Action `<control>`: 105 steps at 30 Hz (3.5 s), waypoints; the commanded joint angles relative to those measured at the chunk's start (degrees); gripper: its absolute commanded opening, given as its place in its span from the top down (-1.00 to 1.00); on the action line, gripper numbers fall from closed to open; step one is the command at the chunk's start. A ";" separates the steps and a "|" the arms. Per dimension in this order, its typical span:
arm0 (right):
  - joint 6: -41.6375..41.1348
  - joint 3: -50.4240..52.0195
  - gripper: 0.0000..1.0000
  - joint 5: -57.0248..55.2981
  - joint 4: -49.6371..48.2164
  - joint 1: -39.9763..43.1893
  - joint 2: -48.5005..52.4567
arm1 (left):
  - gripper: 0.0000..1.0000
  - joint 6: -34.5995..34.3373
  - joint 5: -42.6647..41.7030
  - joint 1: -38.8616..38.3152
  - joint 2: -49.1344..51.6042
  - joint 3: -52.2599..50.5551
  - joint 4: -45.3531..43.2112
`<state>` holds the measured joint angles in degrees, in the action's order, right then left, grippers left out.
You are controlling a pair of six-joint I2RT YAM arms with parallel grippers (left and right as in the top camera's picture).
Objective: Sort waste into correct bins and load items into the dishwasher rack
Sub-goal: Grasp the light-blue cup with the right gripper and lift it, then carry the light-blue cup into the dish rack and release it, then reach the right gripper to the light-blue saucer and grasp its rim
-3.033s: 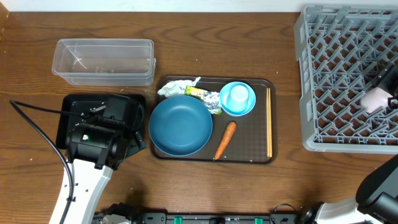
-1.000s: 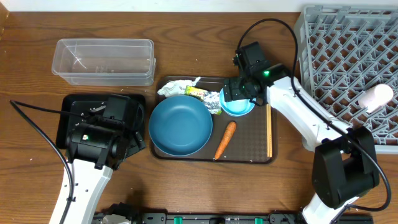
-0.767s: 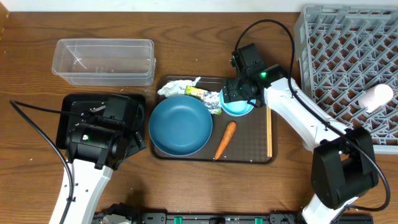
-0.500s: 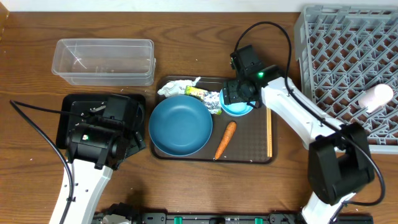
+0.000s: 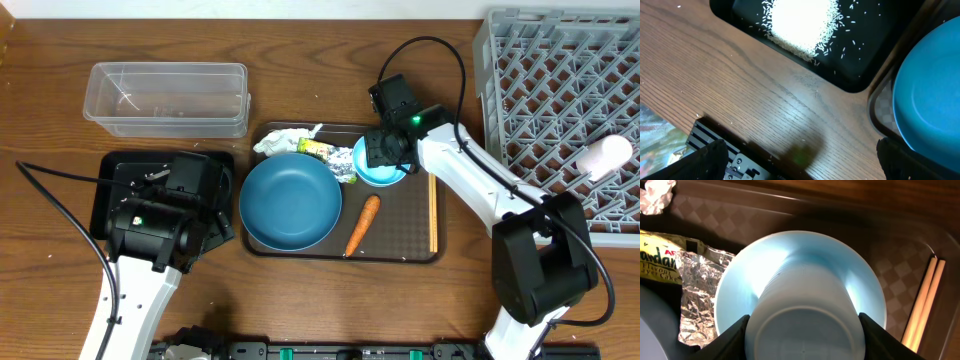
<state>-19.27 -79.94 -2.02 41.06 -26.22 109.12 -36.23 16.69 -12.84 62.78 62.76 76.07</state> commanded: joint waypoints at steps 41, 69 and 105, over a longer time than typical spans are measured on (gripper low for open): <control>13.86 -13.92 -0.16 -5.05 -6.84 65.44 -4.02 | -0.96 -0.74 0.52 0.28 -0.09 0.57 0.17; 2.60 -13.92 -0.98 27.47 -4.00 59.43 -16.61 | -0.96 -0.74 0.52 0.28 -0.09 0.57 0.17; -4.83 -13.62 -0.68 2.93 13.31 -4.96 6.86 | -0.96 -0.74 0.52 0.28 -0.09 0.57 0.17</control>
<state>-18.70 -93.86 1.32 54.70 -30.57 114.50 -36.23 16.69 -12.84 62.78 62.76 76.07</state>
